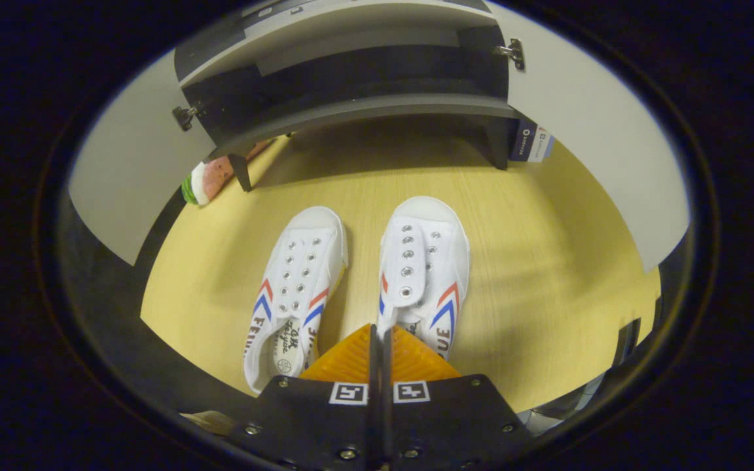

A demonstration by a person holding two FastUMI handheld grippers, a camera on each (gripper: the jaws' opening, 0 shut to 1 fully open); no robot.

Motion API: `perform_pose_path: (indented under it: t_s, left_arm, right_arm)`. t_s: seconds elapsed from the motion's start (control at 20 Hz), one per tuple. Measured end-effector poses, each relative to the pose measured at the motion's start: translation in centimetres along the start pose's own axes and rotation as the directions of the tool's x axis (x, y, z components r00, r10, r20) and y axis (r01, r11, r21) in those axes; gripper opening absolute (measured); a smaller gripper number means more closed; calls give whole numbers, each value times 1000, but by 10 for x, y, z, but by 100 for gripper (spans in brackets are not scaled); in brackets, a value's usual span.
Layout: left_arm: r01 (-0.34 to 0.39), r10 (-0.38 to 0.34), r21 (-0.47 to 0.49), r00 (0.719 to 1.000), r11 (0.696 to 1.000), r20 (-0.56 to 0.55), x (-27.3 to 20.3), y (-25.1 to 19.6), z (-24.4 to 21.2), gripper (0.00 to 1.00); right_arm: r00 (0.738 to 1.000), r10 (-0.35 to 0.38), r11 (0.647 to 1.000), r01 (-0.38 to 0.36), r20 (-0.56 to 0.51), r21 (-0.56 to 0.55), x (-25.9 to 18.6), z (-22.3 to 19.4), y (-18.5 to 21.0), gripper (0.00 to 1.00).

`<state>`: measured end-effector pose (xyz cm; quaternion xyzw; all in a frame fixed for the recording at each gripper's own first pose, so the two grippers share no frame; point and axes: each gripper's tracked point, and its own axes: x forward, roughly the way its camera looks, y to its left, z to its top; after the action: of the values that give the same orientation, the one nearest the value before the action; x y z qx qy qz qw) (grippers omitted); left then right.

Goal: Grab one shoe with the right hand and put it into the shoe cabinet, grab the other shoe with the left hand and put it into the shoe cabinet; then close the right door with the right hand and the left door with the left hand.

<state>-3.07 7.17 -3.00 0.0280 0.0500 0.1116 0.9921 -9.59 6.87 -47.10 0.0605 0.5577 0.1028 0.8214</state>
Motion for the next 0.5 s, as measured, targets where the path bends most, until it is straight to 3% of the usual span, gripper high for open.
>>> perform_pose_path:
  t_s: [0.25, 0.3, 0.5]
  left_arm:
    - [-1, 1, 1, 1000, 1000, -18, -5, 2, -6, 95]
    - [-5, 5, 7, 1000, 1000, -22, -7, 4, -7, 95]
    - [-30, 31, 30, 999, 999, -33, -12, 17, -10, 95]
  right_arm:
    - [1000, -10, 998, 9, 5, 57, 13, 0, -1, 1]
    - [1000, -14, 998, 13, 11, 61, 15, -2, 1, 6]
    - [996, -35, 999, 32, 81, 41, 17, 6, 4, 9]
